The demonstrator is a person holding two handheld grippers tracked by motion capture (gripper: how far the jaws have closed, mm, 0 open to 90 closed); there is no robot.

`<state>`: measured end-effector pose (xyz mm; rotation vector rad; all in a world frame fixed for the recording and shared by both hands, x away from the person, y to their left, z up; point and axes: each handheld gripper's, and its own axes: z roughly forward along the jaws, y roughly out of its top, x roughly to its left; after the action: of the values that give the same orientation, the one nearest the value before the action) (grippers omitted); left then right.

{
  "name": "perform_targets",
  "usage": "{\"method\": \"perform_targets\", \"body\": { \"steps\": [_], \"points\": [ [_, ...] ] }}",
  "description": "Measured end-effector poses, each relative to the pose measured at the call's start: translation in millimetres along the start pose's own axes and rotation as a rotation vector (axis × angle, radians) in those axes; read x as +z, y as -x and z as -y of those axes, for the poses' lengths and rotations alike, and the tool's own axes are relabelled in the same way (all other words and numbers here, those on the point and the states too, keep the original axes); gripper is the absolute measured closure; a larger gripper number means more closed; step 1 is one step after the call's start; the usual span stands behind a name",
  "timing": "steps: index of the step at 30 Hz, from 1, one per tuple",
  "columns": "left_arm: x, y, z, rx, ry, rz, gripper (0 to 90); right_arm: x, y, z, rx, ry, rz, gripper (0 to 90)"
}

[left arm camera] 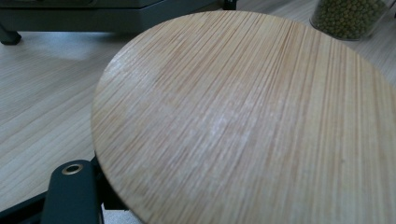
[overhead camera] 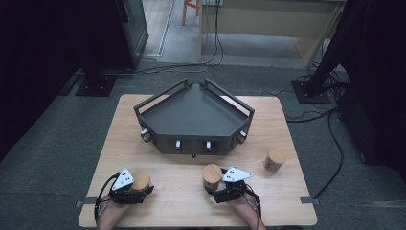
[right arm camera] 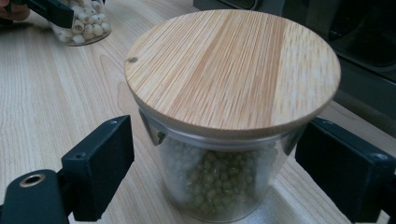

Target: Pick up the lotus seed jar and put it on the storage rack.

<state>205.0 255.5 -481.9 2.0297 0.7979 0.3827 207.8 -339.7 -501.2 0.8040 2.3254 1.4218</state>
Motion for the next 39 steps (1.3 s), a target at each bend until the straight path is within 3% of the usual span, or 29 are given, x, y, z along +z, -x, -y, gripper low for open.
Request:
{"method": "perform_targets", "body": {
  "steps": [18,31,37,39],
  "points": [
    [-4.1,1.2,-0.2,-0.027,0.019,0.002,25.4,0.0,0.1,0.0,0.003,0.000,-0.002,11.7],
    [-5.1,6.7,-16.2,-0.033,0.002,0.004,25.4,-2.2,1.0,0.0,0.004,0.009,-0.002,11.7],
    [-7.5,3.7,-21.3,-0.074,0.010,0.014,25.4,-2.8,0.6,-0.1,0.006,0.011,-0.002,11.7],
    [-9.7,3.9,-24.2,-0.066,0.003,0.008,25.4,-3.2,0.8,-0.3,0.003,0.010,-0.003,11.7]
  ]
}}
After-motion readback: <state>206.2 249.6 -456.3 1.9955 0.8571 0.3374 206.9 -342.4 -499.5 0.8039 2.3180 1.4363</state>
